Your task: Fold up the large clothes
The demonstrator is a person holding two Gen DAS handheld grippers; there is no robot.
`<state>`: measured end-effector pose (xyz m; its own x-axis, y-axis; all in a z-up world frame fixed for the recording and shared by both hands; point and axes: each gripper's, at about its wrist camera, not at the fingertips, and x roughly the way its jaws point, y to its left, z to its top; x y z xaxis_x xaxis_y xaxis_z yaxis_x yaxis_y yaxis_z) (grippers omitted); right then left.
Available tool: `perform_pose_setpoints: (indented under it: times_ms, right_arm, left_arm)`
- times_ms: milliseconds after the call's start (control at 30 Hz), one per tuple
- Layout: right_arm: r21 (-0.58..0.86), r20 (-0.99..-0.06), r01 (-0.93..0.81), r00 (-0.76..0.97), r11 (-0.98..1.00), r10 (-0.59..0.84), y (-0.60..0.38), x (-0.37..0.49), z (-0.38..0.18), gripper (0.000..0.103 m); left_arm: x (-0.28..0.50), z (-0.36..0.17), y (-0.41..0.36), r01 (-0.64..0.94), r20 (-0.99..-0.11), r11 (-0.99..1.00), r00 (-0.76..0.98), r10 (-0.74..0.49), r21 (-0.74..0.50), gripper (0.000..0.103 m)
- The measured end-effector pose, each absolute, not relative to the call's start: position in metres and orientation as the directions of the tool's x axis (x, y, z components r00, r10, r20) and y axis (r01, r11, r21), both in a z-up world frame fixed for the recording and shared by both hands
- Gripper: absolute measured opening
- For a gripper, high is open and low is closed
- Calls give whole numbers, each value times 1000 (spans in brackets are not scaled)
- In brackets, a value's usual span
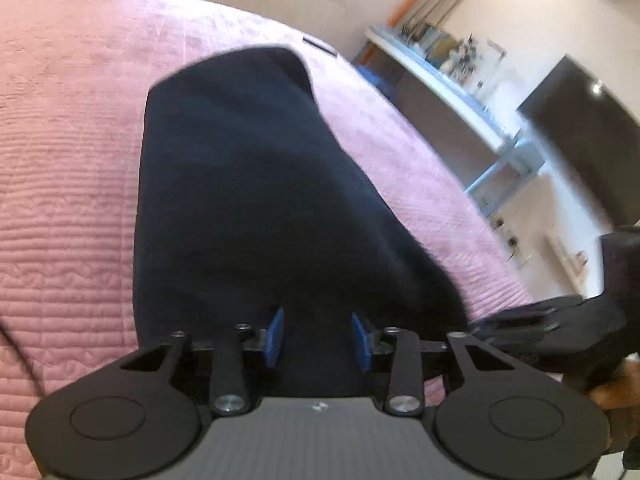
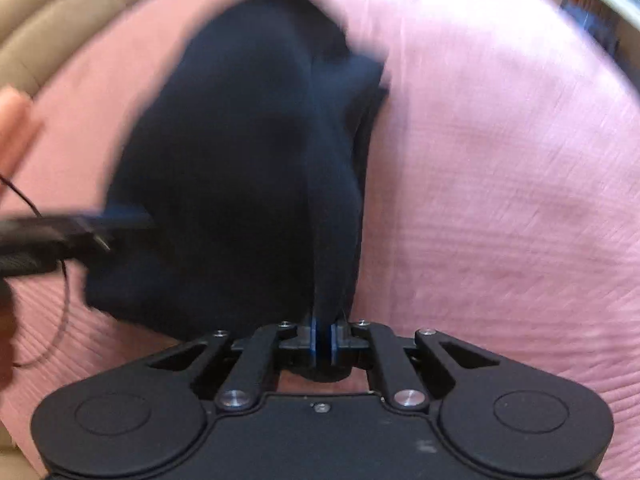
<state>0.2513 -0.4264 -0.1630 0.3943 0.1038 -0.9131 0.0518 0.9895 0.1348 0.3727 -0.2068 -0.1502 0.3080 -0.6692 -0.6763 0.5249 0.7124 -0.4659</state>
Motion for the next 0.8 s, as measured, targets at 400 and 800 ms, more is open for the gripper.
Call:
perform_pose_setpoints:
  times_ms: [400, 800]
  right_arm:
    - [167, -709, -170, 664, 971, 238, -428, 332, -49, 27]
    - [-42, -680, -270, 713, 962, 170, -398, 483, -156, 0]
  left_arm:
    - [380, -170, -206, 518, -707, 706, 245, -664, -484, 12]
    - [381, -163, -201, 549, -698, 694, 254, -670, -466, 12]
